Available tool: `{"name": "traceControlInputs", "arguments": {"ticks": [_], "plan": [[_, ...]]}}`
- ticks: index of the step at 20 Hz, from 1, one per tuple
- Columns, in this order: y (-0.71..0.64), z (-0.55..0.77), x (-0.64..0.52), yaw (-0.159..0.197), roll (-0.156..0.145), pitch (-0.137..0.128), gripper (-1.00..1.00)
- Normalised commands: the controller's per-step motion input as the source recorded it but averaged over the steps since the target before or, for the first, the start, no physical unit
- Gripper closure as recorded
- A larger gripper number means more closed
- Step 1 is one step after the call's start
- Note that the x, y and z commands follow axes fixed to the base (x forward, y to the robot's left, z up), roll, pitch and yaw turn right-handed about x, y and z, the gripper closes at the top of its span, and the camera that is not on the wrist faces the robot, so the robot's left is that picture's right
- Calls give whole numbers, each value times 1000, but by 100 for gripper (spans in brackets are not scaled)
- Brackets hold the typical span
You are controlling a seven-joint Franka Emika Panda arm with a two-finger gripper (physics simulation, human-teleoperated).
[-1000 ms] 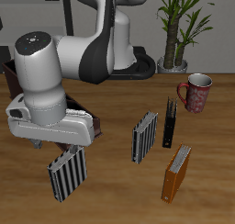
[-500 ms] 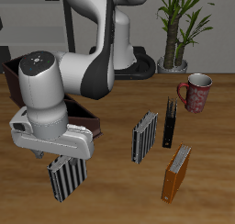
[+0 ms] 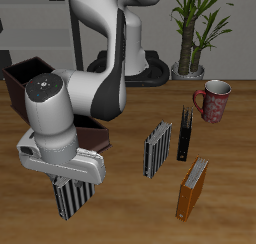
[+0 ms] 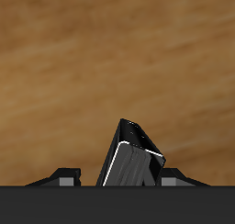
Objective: Place the right striped book into the right desk caddy's left compartment and place the orange book into the right desk caddy's left compartment and place the red mug into the right desk caddy's right compartment
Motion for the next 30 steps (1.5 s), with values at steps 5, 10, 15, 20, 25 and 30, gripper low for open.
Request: {"name": "traceControlInputs", "arguments": {"ticks": [5,10,15,20,25,30], "plan": [[10,148,-117,3,12,-17,100],[65,507,-221,38,10,-67,100],[160,850,-514,84,41,-103,100],[246,714,-703,132,79,-81,100],[162,551,-715,182,66,-49,100],[59,484,-670,171,65,-39,100]]}}
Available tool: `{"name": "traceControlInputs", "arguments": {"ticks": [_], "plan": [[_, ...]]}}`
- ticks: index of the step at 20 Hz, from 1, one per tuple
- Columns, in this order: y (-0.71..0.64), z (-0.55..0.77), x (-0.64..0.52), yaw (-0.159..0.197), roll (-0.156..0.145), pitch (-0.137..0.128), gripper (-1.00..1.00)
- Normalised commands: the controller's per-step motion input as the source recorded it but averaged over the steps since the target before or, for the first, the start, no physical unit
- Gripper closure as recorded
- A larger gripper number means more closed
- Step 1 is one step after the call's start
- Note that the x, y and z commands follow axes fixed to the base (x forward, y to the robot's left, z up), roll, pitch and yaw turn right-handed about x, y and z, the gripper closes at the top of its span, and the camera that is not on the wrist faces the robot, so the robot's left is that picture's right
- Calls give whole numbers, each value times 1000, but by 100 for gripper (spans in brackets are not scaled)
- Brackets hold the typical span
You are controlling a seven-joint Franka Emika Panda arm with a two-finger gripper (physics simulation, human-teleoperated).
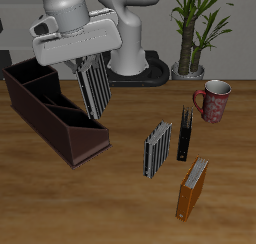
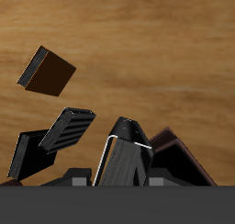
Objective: Place the right striped book into the right desk caddy's left compartment and place the orange book into the right desk caddy's left compartment and place the red mug into the right desk caddy's right compartment
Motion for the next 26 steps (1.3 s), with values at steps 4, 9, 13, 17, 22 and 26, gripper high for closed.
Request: {"name": "traceControlInputs", "arguments": {"ticks": [4,9,13,17,22,26], "plan": [[-115,262,-454,202,21,-3,100],[-147,118,-131,178,-16,-1,100],[-490,133,-67,176,-77,30,100],[-198,50,-70,133,-17,26,100],[-391,277,-86,156,-2,-34,100],[-448,81,121,148,-12,4,100]]}}
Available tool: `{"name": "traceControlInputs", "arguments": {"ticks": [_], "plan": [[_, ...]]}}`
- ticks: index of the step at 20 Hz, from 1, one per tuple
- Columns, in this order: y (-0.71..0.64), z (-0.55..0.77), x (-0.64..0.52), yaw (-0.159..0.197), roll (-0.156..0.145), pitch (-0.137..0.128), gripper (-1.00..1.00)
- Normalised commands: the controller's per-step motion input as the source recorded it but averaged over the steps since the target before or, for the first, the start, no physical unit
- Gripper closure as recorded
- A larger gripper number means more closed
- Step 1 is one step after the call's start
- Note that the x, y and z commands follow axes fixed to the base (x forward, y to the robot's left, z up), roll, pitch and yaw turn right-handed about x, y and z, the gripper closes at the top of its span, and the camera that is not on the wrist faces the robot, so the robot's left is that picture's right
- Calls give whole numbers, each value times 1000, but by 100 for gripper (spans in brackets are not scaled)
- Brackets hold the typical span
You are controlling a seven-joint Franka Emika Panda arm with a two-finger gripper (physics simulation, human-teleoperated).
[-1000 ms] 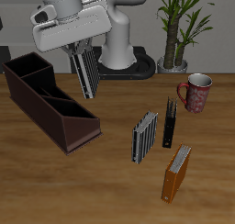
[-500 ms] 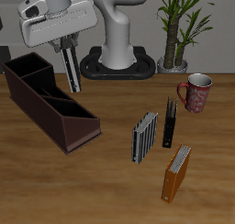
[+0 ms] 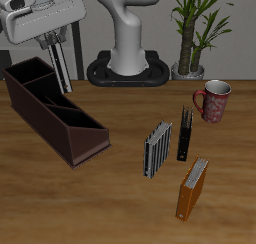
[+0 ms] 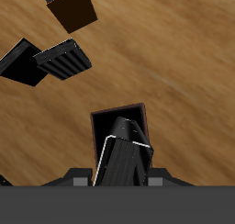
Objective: Place the right striped book into the right desk caddy's left compartment and place the orange book into the right desk caddy's left compartment and place the red mug into the right desk caddy's right compartment
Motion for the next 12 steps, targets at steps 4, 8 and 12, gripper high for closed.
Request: {"name": "traceControlInputs", "arguments": {"ticks": [4,8,12], "plan": [[-271,-81,110,106,-27,6,100],[-14,-145,77,76,-11,19,100],[137,-231,32,119,12,36,100]]}}
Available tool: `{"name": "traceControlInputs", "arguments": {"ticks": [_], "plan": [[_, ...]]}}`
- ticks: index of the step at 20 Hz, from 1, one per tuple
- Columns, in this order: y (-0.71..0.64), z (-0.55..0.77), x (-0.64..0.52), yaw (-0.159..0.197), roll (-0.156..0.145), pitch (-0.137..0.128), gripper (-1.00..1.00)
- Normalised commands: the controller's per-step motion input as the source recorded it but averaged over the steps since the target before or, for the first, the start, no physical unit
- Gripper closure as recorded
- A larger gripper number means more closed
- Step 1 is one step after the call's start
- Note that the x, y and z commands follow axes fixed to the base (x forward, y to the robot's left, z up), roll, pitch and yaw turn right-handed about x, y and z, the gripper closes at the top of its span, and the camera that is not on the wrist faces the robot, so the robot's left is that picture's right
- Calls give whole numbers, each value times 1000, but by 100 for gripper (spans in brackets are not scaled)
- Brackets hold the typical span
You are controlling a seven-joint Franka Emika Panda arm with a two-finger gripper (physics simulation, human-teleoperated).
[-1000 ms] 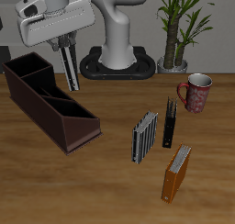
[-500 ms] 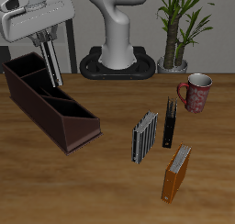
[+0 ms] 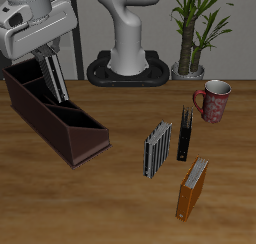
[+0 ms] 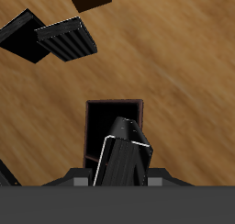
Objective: Place the right striped book into the right desk caddy's left compartment and place the orange book into the right desk caddy's left compartment and place the red mug into the right desk caddy's right compartment
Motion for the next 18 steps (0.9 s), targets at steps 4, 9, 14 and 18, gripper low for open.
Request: {"name": "traceControlInputs", "arguments": {"ticks": [4,9,14,18], "plan": [[175,-145,4,72,15,23,100],[-2,-149,143,64,-31,20,100],[25,-167,38,10,-23,9,100],[177,-234,44,-12,-12,21,100]]}}
